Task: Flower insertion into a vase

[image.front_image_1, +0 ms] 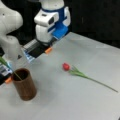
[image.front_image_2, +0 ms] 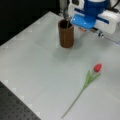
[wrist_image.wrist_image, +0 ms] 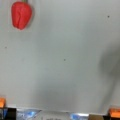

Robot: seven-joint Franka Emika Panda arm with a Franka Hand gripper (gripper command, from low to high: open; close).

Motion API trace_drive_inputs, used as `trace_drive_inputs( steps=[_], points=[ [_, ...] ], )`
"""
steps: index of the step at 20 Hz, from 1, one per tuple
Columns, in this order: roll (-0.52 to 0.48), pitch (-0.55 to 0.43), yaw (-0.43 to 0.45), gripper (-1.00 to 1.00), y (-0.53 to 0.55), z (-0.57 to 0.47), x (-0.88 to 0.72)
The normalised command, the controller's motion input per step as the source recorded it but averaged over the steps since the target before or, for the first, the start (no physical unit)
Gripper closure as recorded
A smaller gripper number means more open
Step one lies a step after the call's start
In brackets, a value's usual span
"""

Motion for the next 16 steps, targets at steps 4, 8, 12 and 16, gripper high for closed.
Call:
trace_drive_inputs(
  steps=[4, 8, 12, 16],
  points=[
    [0.032, 0.019, -0.133, -1.0, 0.32, -0.18, 0.31],
    [0.045, 0.011, -0.125, -1.0, 0.26, -0.19, 0.26],
    [0.055, 0.001, -0.113, -1.0, 0.26, -0.3, 0.26],
    [0.069, 0.124, -0.138, -1.0, 0.23, -0.22, 0.22]
  ],
)
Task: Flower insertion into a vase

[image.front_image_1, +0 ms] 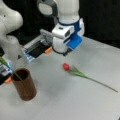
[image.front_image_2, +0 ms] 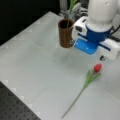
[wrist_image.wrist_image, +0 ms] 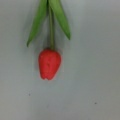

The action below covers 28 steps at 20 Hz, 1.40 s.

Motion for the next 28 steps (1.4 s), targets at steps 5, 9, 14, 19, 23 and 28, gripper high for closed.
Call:
trace_drive_inputs(
  steps=[5, 9, 14, 19, 23, 28],
  points=[
    [0.065, 0.13, -0.124, -1.0, 0.22, -0.14, 0.27],
    [0.059, 0.071, -0.089, -1.0, 0.22, -0.07, 0.31],
    [0.041, 0.077, -0.069, -1.0, 0.19, -0.06, 0.3],
    [-0.06, 0.069, -0.042, -1.0, 0.15, -0.11, 0.3],
    [-0.105, 0.083, 0.005, -1.0, 0.11, -0.08, 0.27],
    [-0.124, 0.107, 0.026, -1.0, 0.08, -0.04, 0.27]
  ],
)
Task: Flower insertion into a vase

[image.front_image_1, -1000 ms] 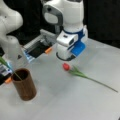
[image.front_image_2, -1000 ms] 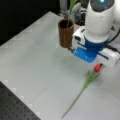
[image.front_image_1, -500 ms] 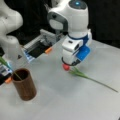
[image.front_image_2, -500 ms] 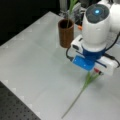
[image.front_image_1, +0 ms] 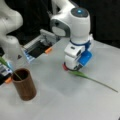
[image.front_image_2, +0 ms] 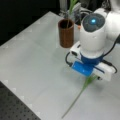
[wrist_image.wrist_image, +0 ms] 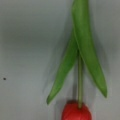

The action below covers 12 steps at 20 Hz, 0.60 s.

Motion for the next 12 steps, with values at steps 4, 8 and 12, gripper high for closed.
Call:
trace_drive_inputs(
  steps=[4, 8, 12],
  points=[
    [-0.178, 0.11, 0.038, -1.0, 0.02, -0.06, 0.33],
    [-0.171, 0.122, 0.032, -1.0, 0.06, -0.08, 0.38],
    [-0.145, 0.126, 0.0, -1.0, 0.12, -0.04, 0.42]
  ],
)
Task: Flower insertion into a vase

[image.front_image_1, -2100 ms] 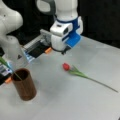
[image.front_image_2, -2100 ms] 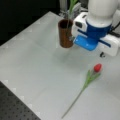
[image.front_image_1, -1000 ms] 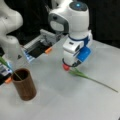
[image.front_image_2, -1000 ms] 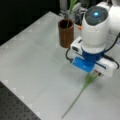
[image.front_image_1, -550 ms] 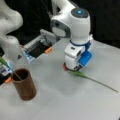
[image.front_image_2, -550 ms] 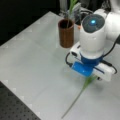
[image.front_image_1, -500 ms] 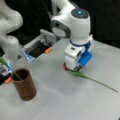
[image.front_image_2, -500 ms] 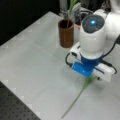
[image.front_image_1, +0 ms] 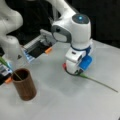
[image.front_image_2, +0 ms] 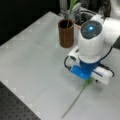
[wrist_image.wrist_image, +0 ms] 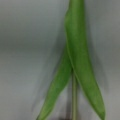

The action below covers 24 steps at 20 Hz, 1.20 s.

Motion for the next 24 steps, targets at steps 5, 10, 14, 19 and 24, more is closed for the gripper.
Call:
trace_drive_inputs(
  steps=[5, 10, 14, 19, 24],
  points=[
    [-0.164, 0.123, -0.02, -1.0, 0.1, 0.03, 0.4],
    [-0.22, 0.083, -0.041, -1.0, 0.06, 0.02, 0.37],
    [-0.244, 0.072, -0.026, -1.0, 0.02, -0.03, 0.39],
    [-0.204, 0.086, -0.029, -1.0, 0.02, -0.04, 0.42],
    [-0.206, 0.083, -0.029, -1.0, 0.07, -0.03, 0.39]
  ],
)
